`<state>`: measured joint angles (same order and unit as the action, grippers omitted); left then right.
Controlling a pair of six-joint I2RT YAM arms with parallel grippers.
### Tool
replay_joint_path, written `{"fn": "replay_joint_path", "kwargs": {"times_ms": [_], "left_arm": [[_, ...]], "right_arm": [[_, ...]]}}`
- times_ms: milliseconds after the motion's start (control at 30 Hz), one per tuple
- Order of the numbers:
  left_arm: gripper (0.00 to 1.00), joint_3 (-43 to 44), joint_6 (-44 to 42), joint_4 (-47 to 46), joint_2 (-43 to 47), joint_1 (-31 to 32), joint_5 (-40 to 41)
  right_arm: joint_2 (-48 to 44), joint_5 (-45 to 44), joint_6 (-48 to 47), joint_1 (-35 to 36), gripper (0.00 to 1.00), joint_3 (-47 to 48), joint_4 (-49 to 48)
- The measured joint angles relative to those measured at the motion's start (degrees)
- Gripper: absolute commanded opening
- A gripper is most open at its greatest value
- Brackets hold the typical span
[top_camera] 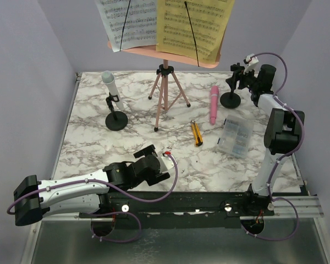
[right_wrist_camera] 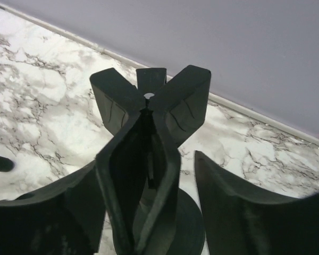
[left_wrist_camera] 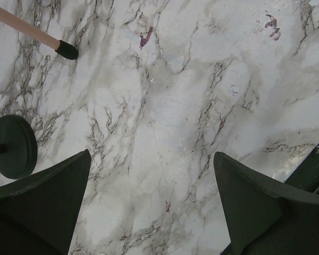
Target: Pack up the instrument practice props
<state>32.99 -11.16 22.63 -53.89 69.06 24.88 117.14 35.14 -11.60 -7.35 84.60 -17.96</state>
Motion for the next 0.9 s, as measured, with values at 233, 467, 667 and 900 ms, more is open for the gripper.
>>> {"fn": "replay_joint_path", "kwargs": {"times_ms": [233, 467, 667, 900], "left_arm": [[0.99, 0.0, 0.0, 0.0, 0.2, 0.0, 0.0], [0.99, 0.0, 0.0, 0.0, 0.9, 0.0, 0.0], [0.99, 0.0, 0.0, 0.0, 1.4, 0.0, 0.0], [0.99, 0.0, 0.1, 0.0, 1.5, 0.0, 0.0]], "right_arm": [[-3.5, -0.9, -0.3, 0.0, 0.99, -4.3, 0.0], [-8.9, -1.2, -0.5, -0.3, 1.0, -10.8, -0.7], [-14.9, -1.2, -0.4, -1.1, 0.99, -17.1, -2.4], [-20.5, -1.1, 0.0, -3.6, 1.0, -23.3, -3.4]]}}
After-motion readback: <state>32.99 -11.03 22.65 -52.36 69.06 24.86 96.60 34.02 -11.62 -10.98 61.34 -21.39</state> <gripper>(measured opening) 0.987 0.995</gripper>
